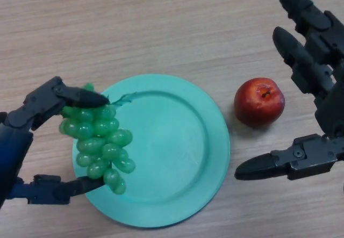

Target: Pick up the green grapes and place it on the plate

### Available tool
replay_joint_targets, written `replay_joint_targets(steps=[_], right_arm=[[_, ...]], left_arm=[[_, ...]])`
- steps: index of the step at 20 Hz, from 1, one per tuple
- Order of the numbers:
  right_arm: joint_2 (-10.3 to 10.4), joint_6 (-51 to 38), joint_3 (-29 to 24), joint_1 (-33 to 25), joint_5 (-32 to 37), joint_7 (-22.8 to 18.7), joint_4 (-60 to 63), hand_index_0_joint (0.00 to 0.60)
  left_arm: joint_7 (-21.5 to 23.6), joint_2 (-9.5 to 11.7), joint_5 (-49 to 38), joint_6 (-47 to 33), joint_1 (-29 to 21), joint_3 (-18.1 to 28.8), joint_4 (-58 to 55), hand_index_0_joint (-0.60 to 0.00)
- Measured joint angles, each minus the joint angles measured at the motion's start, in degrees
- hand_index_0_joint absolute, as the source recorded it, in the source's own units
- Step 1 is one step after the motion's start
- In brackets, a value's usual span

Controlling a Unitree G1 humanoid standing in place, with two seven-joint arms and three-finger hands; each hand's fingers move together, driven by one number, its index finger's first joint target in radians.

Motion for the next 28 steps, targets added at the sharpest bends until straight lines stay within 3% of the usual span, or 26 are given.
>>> replay_joint_targets(steps=[1,6,9,12,16,18,20,23,26,28], right_arm=[[0.0,0.0,0.0,-0.1,0.0,0.0,0.0,0.0],[-1.0,0.2,-2.4,-2.8,1.7,-0.1,0.0,0.0],[-1.5,1.3,-3.8,-5.1,2.9,-0.2,-0.1,0.0],[-1.4,2.2,-5.4,-6.4,4.0,-0.1,-0.1,0.0],[-1.4,2.2,-6.2,-7.6,7.9,-2.0,-0.1,0.0],[-1.4,0.0,-6.0,-6.1,6.4,0.6,-0.1,0.0],[1.7,-1.2,-5.6,-4.7,0.7,6.6,-0.1,0.0],[4.9,-1.2,-5.7,-4.1,-2.5,10.7,0.1,0.0],[5.0,-1.2,-6.3,-4.5,-2.6,12.2,0.7,0.0],[5.0,-1.2,-7.6,-4.9,-2.6,12.3,1.9,0.0]], left_arm=[[1.3,0.7,1.3,-0.1,-0.7,0.1,0.5,0.0],[3.4,4.5,4.4,0.9,-6.0,7.0,3.3,0.0],[3.4,5.2,-14.3,14.6,-8.4,7.5,-4.3,0.0],[3.8,5.6,-33.1,23.7,-9.9,11.8,-7.8,0.0],[13.3,7.8,-53.3,32.7,-9.4,17.0,-6.4,0.0],[13.1,8.3,-49.9,30.0,-8.3,15.4,-5.4,0.0],[13.2,7.8,-43.8,28.1,-8.1,12.6,-4.8,0.0],[15.6,7.4,-50.1,28.1,-8.3,11.1,-5.7,0.0],[18.4,8.3,-51.7,28.1,-8.5,11.2,-6.7,0.0],[19.0,9.4,-47.0,28.1,-9.3,11.2,-6.0,0.0]])
